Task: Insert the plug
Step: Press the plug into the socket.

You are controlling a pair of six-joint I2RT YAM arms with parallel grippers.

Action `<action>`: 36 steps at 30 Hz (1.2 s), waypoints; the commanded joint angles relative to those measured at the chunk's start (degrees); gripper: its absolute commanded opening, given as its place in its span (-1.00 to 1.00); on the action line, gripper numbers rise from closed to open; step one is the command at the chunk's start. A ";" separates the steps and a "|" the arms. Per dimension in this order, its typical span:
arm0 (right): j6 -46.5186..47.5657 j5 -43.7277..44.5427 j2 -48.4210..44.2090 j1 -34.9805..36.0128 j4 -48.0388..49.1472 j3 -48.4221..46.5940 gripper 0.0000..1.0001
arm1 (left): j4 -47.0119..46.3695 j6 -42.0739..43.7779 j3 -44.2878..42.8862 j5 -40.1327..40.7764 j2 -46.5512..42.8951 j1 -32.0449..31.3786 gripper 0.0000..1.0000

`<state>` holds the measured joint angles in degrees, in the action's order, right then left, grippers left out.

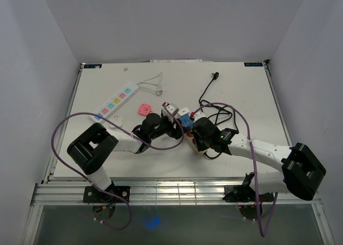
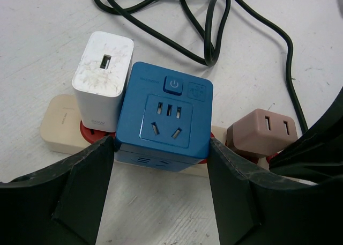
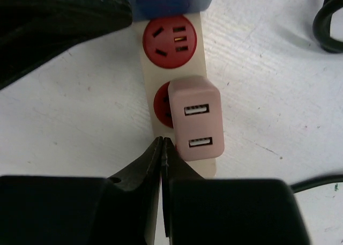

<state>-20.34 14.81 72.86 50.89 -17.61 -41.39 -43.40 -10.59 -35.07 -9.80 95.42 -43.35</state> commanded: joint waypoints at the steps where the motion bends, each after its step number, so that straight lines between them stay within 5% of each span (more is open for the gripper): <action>1: 0.12 1.72 -0.43 -0.36 -1.55 -0.36 -0.85 | 0.51 -0.05 -0.17 -0.04 0.56 -0.33 0.51; 13: 3.11 5.22 -4.30 -0.71 -11.48 -16.18 -0.85 | -0.11 -0.66 0.18 -0.22 1.00 -0.24 0.51; 27: 1.79 1.89 6.14 -2.12 -1.73 -4.14 -0.85 | -2.04 -1.01 1.05 -0.57 1.18 -0.24 0.49; 36: 2.58 5.23 -0.08 -2.47 -6.55 -8.79 -0.85 | -2.04 -0.92 0.97 -0.65 1.26 -0.24 0.49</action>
<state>-18.20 18.37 75.18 48.80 -18.70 -48.01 -45.69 -11.00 -34.33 -9.87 96.18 -43.35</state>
